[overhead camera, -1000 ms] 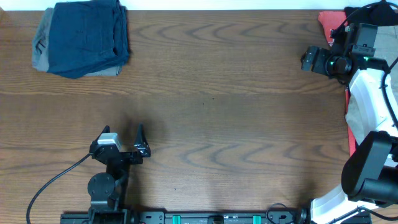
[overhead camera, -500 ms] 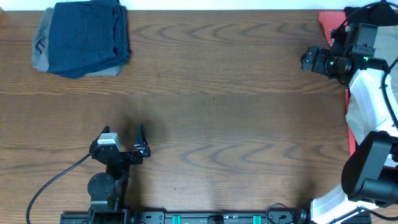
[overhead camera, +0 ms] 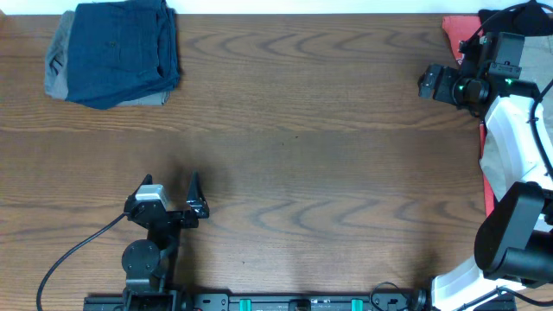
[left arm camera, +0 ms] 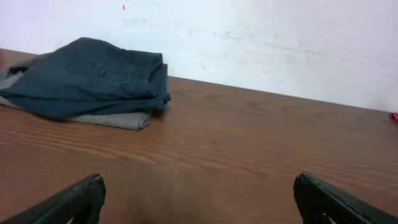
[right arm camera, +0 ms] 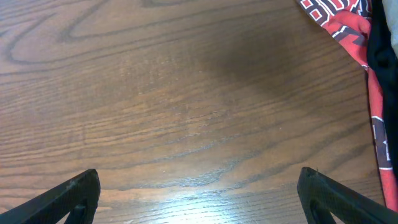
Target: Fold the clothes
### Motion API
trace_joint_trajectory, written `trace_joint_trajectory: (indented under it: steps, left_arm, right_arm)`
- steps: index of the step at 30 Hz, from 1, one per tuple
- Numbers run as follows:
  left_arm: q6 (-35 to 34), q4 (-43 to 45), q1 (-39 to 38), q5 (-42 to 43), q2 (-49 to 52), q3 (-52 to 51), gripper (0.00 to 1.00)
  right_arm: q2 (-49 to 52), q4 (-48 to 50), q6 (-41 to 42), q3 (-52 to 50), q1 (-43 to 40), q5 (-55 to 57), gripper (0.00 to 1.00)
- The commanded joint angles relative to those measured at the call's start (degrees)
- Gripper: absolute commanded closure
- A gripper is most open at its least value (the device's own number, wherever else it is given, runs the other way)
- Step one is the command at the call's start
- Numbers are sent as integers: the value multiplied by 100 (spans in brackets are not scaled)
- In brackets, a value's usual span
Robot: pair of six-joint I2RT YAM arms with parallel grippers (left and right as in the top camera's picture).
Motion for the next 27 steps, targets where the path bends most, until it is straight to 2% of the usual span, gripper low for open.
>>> trace_joint_trajectory:
  steps: [1,15,27]
  left_arm:
    - [35,-216,2,37,-35,-79,2]
    - [35,-216,2,37,-35,-79,2]
    - [35,-219,2,37,-35,-79,2]
  right_arm:
    - [-133,-4,46,83,-39,9,1]
    - [-323,-4,46,83,155,9,1]
    - [-1939,-7,46,83,514,9,1]
